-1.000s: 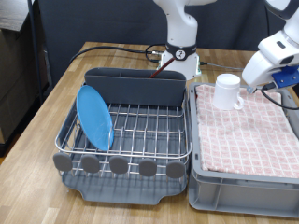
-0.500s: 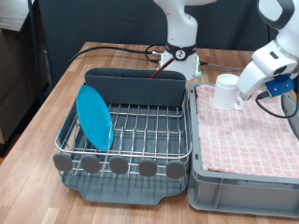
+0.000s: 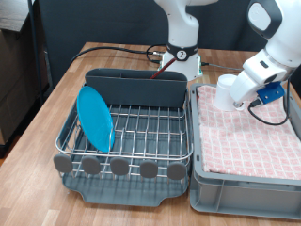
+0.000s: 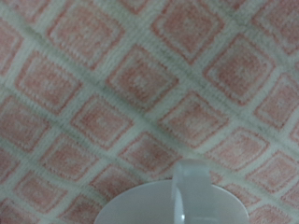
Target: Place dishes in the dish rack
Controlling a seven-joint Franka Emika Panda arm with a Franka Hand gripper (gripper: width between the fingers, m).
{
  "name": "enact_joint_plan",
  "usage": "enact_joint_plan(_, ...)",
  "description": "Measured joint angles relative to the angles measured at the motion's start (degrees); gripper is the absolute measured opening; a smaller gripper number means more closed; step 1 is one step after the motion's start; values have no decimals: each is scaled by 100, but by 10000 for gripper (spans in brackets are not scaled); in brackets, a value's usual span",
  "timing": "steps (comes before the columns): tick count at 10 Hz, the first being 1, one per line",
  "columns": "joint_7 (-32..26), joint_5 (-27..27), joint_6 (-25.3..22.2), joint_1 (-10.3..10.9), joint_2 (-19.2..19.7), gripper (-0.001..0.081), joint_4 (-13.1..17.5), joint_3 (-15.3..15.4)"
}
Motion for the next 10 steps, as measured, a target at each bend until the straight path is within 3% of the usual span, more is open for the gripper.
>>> enact_joint_plan(3,-13,-27,117,0,0,803,-136,-55)
enact_joint_plan(4,-13,-28,174,0,0,692,-177,-73)
enact_joint_plan(5,-13,-29,215,0,0,692,-210,-88)
enact_joint_plan(7,-13,-29,305,0,0,356,-273,-116)
enact_joint_plan(8,-13,-29,320,0,0,356,-284,-130)
enact_joint_plan(9,-13,-29,322,0,0,196,-288,-143)
enact_joint_plan(10,-13,-25,322,0,-1,196,-288,-159)
